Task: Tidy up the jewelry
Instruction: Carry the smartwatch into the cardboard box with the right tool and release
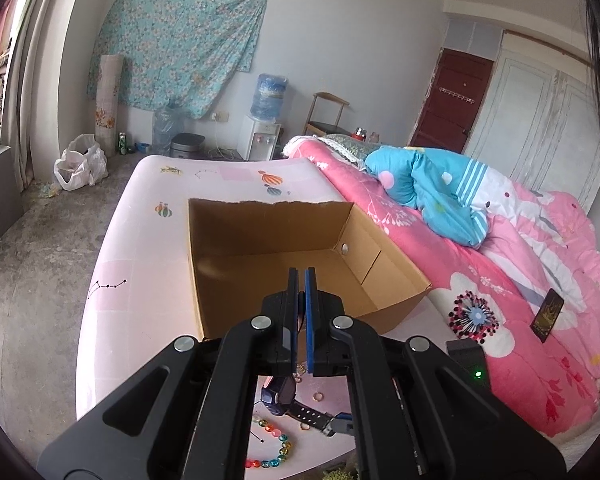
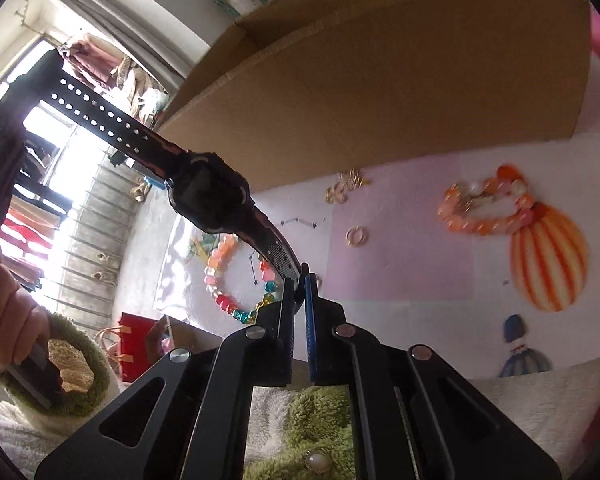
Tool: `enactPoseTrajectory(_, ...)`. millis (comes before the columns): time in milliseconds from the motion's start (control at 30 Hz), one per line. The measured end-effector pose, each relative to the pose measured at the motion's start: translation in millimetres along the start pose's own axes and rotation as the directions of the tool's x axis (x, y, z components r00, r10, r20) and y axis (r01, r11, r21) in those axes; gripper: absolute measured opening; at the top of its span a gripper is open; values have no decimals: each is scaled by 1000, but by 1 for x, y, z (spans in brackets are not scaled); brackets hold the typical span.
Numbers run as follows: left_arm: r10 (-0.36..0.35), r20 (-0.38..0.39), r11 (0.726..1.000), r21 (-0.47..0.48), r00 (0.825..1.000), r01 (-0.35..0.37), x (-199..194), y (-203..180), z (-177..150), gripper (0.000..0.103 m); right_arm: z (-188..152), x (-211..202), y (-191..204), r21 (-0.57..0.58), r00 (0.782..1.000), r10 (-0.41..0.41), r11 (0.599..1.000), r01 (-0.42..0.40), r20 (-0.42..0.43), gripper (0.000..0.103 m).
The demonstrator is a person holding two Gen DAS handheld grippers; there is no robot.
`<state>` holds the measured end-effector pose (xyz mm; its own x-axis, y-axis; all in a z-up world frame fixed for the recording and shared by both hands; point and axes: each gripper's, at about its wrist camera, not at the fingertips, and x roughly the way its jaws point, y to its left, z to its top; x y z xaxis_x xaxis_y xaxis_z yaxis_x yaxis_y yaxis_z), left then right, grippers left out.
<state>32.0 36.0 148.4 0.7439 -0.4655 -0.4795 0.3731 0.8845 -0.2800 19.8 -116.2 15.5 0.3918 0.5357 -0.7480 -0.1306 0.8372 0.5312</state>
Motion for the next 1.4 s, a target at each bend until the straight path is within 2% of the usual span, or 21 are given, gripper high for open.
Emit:
enactPoseTrajectory(100, -29, 34, 1000, 3, 999, 29, -10, -6, 11, 2, 13, -32, 10, -71, 995, -50, 996, 56, 86, 4)
enactPoseTrajectory(267, -74, 124, 997, 42, 990, 69, -16, -20, 42, 2, 50, -94, 36, -212, 958, -105, 963, 165, 268, 3)
enactPoseTrajectory(367, -89, 154, 994, 73, 984, 78, -2, -25, 63, 2, 89, -117, 40, -280, 923, -134, 929, 244, 360, 3)
enactPoseTrajectory(433, -86, 143, 994, 74, 986, 76, 19, -22, 75, 2, 117, -123, 23, -303, 914, -154, 911, 279, 376, 3)
enactPoseTrajectory(500, -80, 106, 995, 63, 991, 74, 44, -16, 82, 2, 154, -115, 8, -324, 918, -185, 896, 304, 351, 3)
enactPoseTrajectory(633, -21, 4, 999, 38, 1000, 21, 101, 5, 88, 2, 212, -85, -26, -334, 946, -226, 895, 296, 234, 3)
enactPoseTrajectory(700, 5, -56, 1000, 30, 998, -3, 128, 17, 88, 2, 236, -54, -36, -350, 948, -266, 883, 313, 175, 3)
enactPoseTrajectory(800, 58, -121, 998, 34, 991, -55, 159, 31, 86, 2, 258, -21, -43, -371, 943, -311, 867, 334, 122, 3)
enactPoseTrajectory(867, 82, -157, 996, 35, 984, -78, 173, 40, 84, 2, 266, -4, -52, -365, 944, -324, 873, 324, 62, 3)
enactPoseTrajectory(933, 126, -173, 992, 43, 977, -121, 184, 46, 81, 2, 268, 12, -59, -376, 925, -376, 851, 366, 51, 3)
enactPoseTrajectory(967, 137, -183, 990, 46, 973, -131, 187, 48, 80, 2, 270, 17, -62, -376, 922, -386, 850, 369, 35, 3)
enactPoseTrajectory(1000, 141, -188, 990, 40, 972, -136, 187, 51, 78, 2, 272, 18, -65, -361, 930, -368, 864, 350, 20, 3)
enactPoseTrajectory(1100, 145, -184, 989, 31, 972, -141, 178, 56, 75, 4, 276, 12, -68, -356, 929, -368, 862, 361, 49, 8)
enactPoseTrajectory(1267, 156, -137, 988, 18, 978, -155, 153, 54, 75, 27, 286, -23, -77, -279, 954, -276, 913, 299, 118, 14)
enactPoseTrajectory(1367, 160, -103, 987, 9, 982, -159, 131, 50, 74, 38, 288, -59, -79, -228, 951, -241, 932, 283, 195, 15)
enactPoseTrajectory(1400, 165, -84, 986, 7, 983, -165, 121, 49, 72, 41, 287, -71, -79, -212, 949, -228, 938, 275, 218, 18)
